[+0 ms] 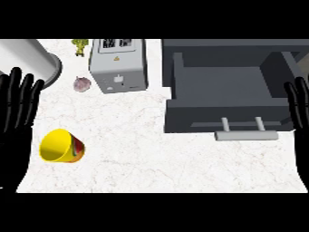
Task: Pick up the cup, place it into the drawer and close the drawer
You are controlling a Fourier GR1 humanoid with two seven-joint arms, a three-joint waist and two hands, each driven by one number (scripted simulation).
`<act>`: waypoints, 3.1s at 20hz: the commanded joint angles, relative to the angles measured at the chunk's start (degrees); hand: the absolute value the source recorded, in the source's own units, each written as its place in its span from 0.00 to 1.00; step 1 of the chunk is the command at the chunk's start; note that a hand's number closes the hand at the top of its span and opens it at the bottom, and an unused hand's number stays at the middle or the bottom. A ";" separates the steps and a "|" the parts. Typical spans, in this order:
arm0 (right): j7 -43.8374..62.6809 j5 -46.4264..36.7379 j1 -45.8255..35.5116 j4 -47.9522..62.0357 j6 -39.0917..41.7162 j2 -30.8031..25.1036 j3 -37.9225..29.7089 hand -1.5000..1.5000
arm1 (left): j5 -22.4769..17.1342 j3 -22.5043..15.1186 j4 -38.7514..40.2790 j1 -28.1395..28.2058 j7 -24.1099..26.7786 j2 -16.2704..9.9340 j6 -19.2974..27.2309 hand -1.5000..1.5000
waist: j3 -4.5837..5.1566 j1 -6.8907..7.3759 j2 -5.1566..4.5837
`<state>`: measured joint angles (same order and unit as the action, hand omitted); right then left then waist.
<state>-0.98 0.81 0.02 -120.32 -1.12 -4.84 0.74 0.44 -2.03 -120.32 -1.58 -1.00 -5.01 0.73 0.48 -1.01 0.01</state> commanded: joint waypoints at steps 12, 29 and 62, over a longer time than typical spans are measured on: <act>6.77 2.08 -7.60 7.62 5.55 -3.66 0.79 0.00 | -35.83 16.03 11.80 6.29 -3.31 -11.94 -21.39 0.00 | -0.46 1.57 -0.09; 3.83 2.29 -10.66 11.23 7.66 -2.60 -1.48 0.00 | -17.95 19.83 46.93 -1.45 14.94 -13.47 -29.96 0.00 | -0.46 0.88 -0.05; 7.53 6.25 -17.69 15.70 11.29 -6.22 -6.97 0.00 | 2.48 17.94 107.31 -20.72 60.13 -15.68 -27.16 0.00 | -0.22 -0.24 -0.58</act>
<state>5.85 6.40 -16.37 -105.60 9.72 -10.54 -5.77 2.78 15.83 -15.21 -21.27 52.66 -20.93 -21.20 0.26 -1.25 -0.54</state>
